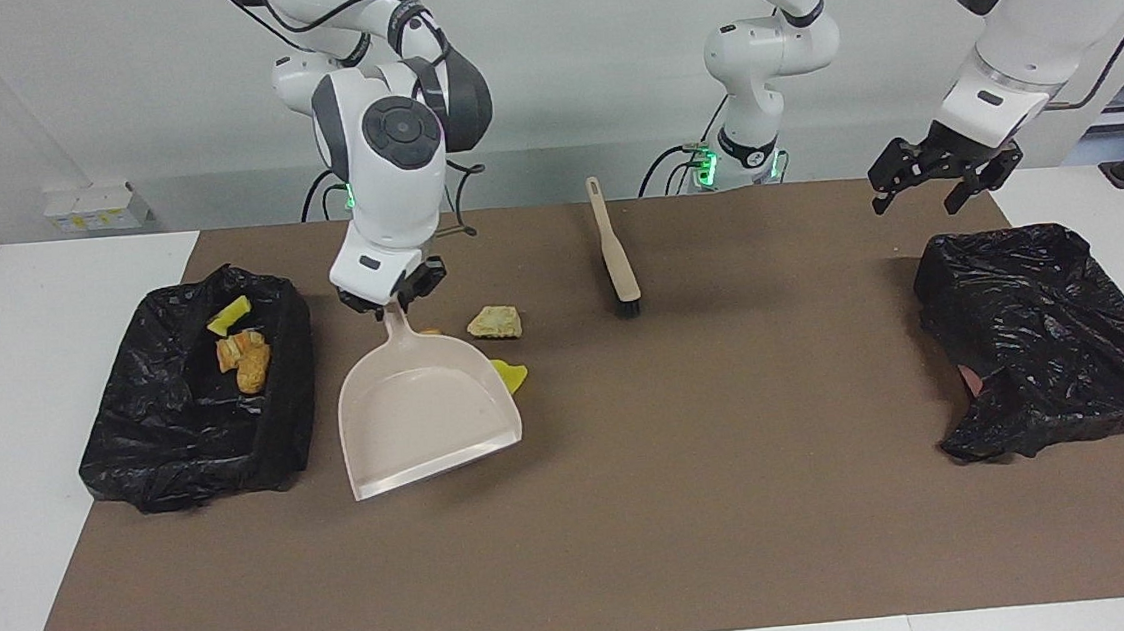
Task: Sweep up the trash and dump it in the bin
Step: 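Bring the empty dustpan back toward the table center with the right gripper, then lower the dustpan onto the table and open the right gripper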
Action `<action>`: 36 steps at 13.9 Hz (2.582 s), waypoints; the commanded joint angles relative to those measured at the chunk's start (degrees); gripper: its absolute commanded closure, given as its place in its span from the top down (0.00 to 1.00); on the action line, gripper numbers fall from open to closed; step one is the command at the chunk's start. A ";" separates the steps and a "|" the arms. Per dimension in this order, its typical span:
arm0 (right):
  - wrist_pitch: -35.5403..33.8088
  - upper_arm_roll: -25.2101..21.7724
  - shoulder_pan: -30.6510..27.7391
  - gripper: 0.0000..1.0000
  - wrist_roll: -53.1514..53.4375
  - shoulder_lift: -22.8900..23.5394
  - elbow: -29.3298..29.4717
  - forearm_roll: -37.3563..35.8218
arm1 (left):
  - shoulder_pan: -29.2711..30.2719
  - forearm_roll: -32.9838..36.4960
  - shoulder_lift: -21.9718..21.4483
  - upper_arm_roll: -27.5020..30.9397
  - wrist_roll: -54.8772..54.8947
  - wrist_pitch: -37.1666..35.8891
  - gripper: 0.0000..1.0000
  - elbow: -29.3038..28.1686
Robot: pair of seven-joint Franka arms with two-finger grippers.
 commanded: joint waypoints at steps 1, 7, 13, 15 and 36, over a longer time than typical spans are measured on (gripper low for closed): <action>0.00 0.03 4.45 0.00 13.47 8.93 11.96 5.49 | -0.69 1.14 -2.74 0.42 0.40 0.49 1.00 -3.55; 9.12 0.03 13.67 0.00 30.36 25.64 27.45 10.78 | -0.77 1.05 -2.75 0.33 -0.31 0.94 1.00 -3.56; 16.44 1.79 16.14 0.00 31.36 31.19 27.37 11.05 | -1.65 1.05 -3.18 0.33 -0.40 0.94 1.00 -4.43; 16.62 2.57 16.06 0.00 30.66 31.81 27.37 10.96 | -1.74 0.97 -3.18 0.33 -0.40 1.02 1.00 -4.43; 14.07 4.07 23.60 1.00 28.72 -4.91 -17.51 15.26 | -16.05 -0.27 6.82 0.33 -13.91 22.45 1.00 -6.37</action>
